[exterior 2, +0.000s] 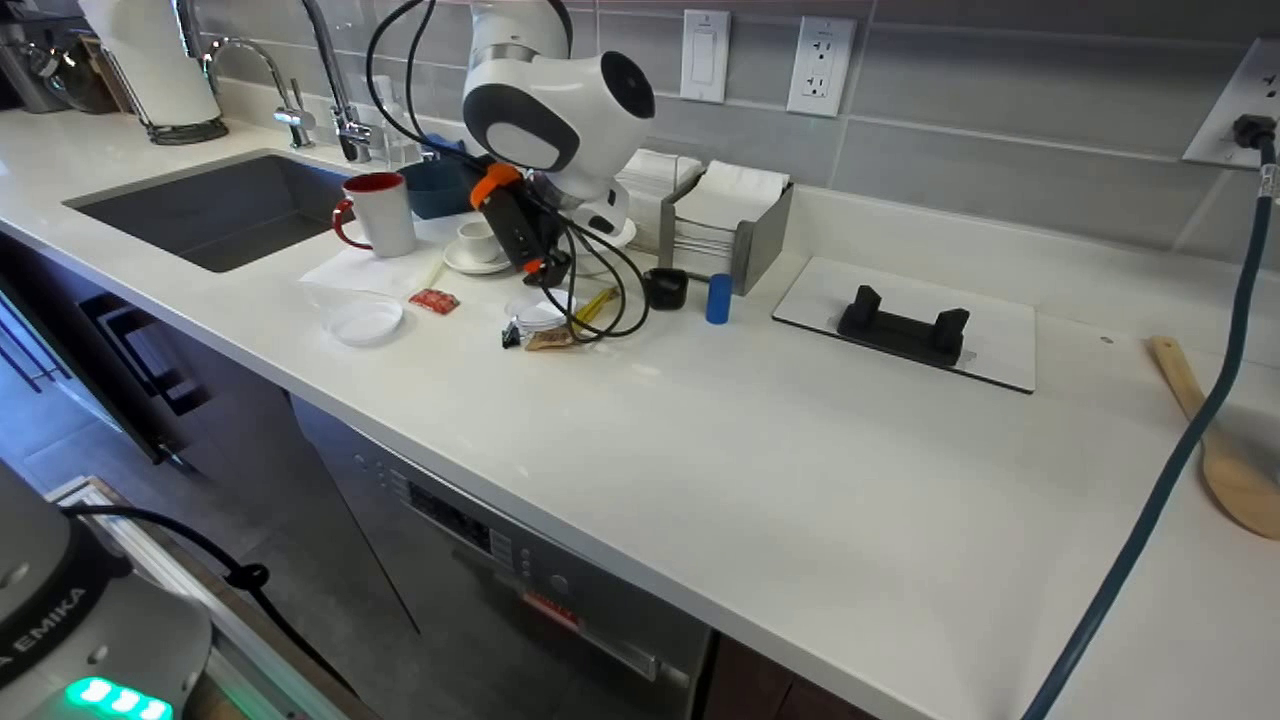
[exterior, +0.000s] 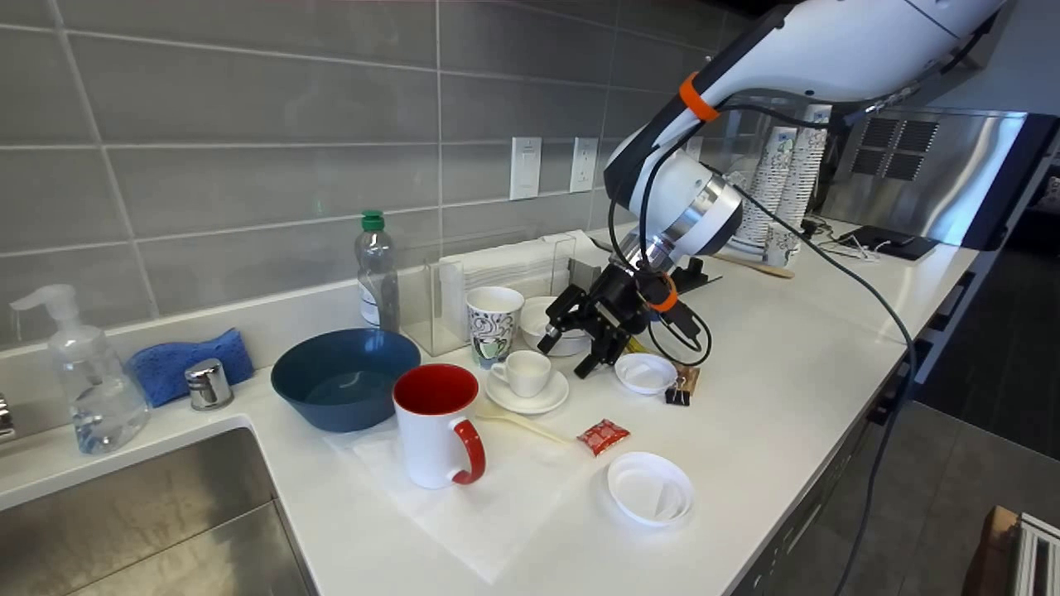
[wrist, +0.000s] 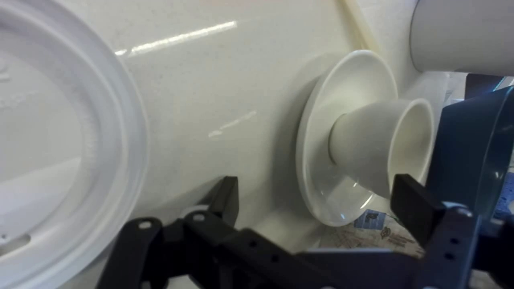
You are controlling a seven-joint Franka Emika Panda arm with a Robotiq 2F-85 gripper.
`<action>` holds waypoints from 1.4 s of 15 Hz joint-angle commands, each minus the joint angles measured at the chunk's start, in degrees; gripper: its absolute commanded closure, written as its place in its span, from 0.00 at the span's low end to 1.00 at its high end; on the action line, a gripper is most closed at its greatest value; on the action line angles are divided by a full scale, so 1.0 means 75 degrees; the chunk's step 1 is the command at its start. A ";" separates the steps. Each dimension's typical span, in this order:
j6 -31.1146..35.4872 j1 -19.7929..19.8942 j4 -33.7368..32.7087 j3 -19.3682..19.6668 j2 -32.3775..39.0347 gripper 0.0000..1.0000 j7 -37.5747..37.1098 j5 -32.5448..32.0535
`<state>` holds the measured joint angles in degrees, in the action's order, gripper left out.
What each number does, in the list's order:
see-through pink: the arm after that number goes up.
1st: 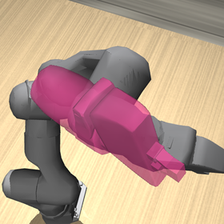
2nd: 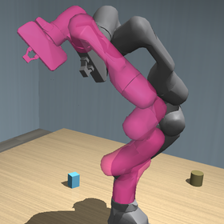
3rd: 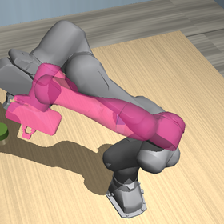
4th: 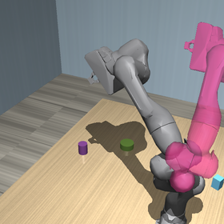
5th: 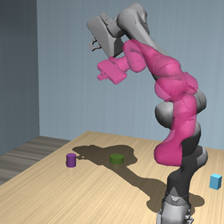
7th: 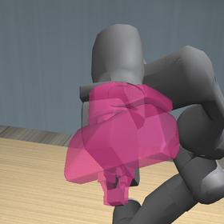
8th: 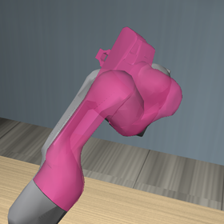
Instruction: Move the white plate to the left
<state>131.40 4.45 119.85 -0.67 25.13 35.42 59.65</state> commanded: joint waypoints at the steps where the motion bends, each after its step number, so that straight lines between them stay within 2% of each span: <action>1: 0.0004 -0.0003 0.0399 -0.0003 -0.0441 0.00 -0.0068 -0.0197; 3: 0.0132 -0.0198 0.0756 0.0055 -0.0878 0.00 -0.0359 -0.0573; 6: 0.0304 -0.0481 0.1595 0.0084 -0.1938 0.00 -0.1103 -0.1707; 11: 0.1290 -0.0960 0.2893 -0.0124 -0.4070 0.00 -0.3344 -0.4363; 15: 0.1146 -0.0873 0.3535 -0.0506 -0.5847 0.00 -0.5408 -0.6826; 17: 0.0932 -0.0719 0.3751 -0.0753 -0.6749 0.00 -0.5994 -0.7739; 18: 0.1043 -0.0954 0.3194 -0.0451 -0.5674 0.00 -0.5418 -0.7041; 21: 0.0951 -0.0971 0.3324 -0.0480 -0.6067 0.00 -0.5540 -0.7140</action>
